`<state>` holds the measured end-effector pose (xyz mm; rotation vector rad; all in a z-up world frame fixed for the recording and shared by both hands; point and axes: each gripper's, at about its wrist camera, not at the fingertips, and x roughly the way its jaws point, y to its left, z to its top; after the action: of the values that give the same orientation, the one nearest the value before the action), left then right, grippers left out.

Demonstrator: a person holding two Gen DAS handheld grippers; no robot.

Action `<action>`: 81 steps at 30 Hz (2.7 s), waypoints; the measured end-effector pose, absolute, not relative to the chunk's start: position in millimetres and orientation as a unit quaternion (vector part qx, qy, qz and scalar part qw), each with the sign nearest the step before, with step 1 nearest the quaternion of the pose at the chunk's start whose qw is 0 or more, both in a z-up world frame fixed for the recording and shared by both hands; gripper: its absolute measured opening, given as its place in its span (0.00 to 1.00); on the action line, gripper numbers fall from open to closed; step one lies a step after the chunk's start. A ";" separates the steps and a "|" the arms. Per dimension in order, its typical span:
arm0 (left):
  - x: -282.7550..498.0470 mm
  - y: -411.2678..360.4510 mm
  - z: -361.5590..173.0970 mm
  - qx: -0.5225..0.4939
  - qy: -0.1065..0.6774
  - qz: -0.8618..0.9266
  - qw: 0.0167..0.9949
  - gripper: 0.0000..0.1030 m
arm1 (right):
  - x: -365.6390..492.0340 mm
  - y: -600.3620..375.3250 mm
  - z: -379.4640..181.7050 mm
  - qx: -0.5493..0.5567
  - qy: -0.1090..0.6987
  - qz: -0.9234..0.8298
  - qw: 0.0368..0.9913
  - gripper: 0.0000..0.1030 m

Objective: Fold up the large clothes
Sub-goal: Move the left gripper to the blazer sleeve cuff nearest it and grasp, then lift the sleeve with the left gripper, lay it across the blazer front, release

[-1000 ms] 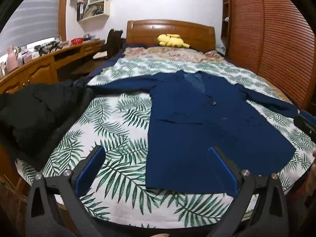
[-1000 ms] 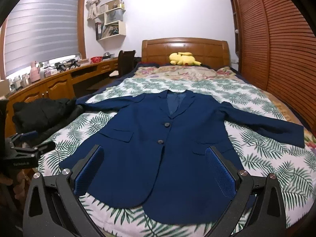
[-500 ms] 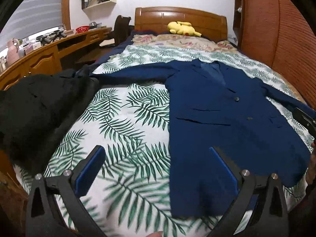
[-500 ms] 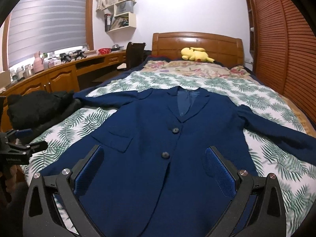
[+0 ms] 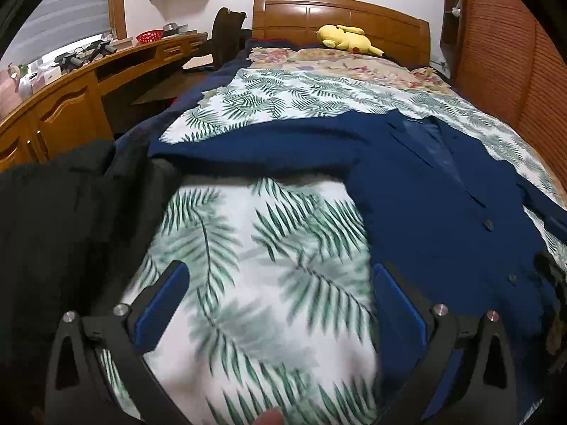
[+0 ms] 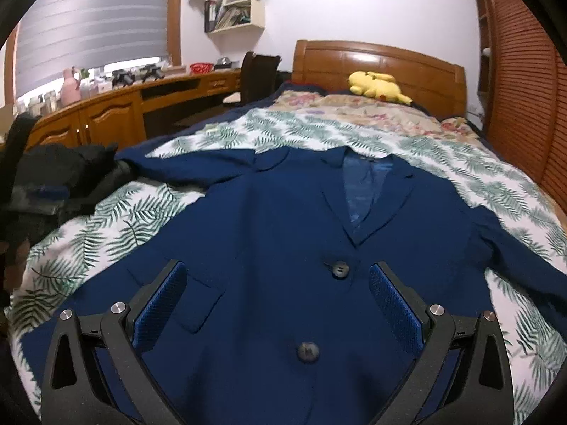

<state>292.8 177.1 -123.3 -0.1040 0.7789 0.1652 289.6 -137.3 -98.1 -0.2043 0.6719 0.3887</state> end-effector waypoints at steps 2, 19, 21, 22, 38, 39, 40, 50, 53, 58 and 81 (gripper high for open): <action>310.8 186.7 -124.4 -0.049 0.383 0.080 0.919 1.00 | 293.9 -137.5 -110.1 -0.099 0.335 0.195 0.917 1.00; 439.4 259.4 -160.0 -0.081 0.403 0.094 0.907 0.94 | 308.4 -137.5 -136.1 -0.084 0.381 0.197 0.899 1.00; 448.1 270.1 -168.1 -0.097 0.408 0.104 0.902 0.92 | 307.9 -136.3 -136.9 -0.087 0.381 0.197 0.899 1.00; 451.0 274.0 -170.9 -0.104 0.409 0.106 0.900 0.88 | 307.7 -135.9 -136.9 -0.089 0.381 0.197 0.899 1.00; 470.9 295.2 -199.8 -0.158 0.443 0.142 0.871 0.78 | 305.2 -133.0 -138.1 -0.096 0.380 0.197 0.899 1.00; 472.0 295.4 -199.7 -0.159 0.441 0.138 0.872 0.78 | 305.0 -133.3 -137.9 -0.095 0.380 0.197 0.899 1.00; 473.4 295.7 -199.4 -0.161 0.440 0.133 0.874 0.67 | 305.2 -132.7 -137.9 -0.095 0.380 0.197 0.899 1.00; 480.5 257.8 -156.1 -0.079 0.409 0.110 0.902 0.00 | 306.0 -135.7 -135.8 -0.086 0.385 0.203 0.896 1.00; 475.4 237.3 -127.5 -0.059 0.394 0.097 0.912 0.00 | 303.2 -137.2 -129.5 -0.087 0.382 0.204 0.897 1.00; 465.6 187.0 -75.2 -0.024 0.372 0.065 0.926 0.00 | 293.8 -143.3 -112.0 -0.101 0.366 0.206 0.902 1.00; 361.1 54.9 -69.5 0.033 0.379 -0.017 0.925 0.10 | 293.1 -181.3 -79.3 -0.086 0.349 0.180 0.916 1.00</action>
<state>361.1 54.9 -69.5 0.0677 0.7781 -0.0353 293.1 -181.3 -79.3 -0.1765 0.7175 0.3709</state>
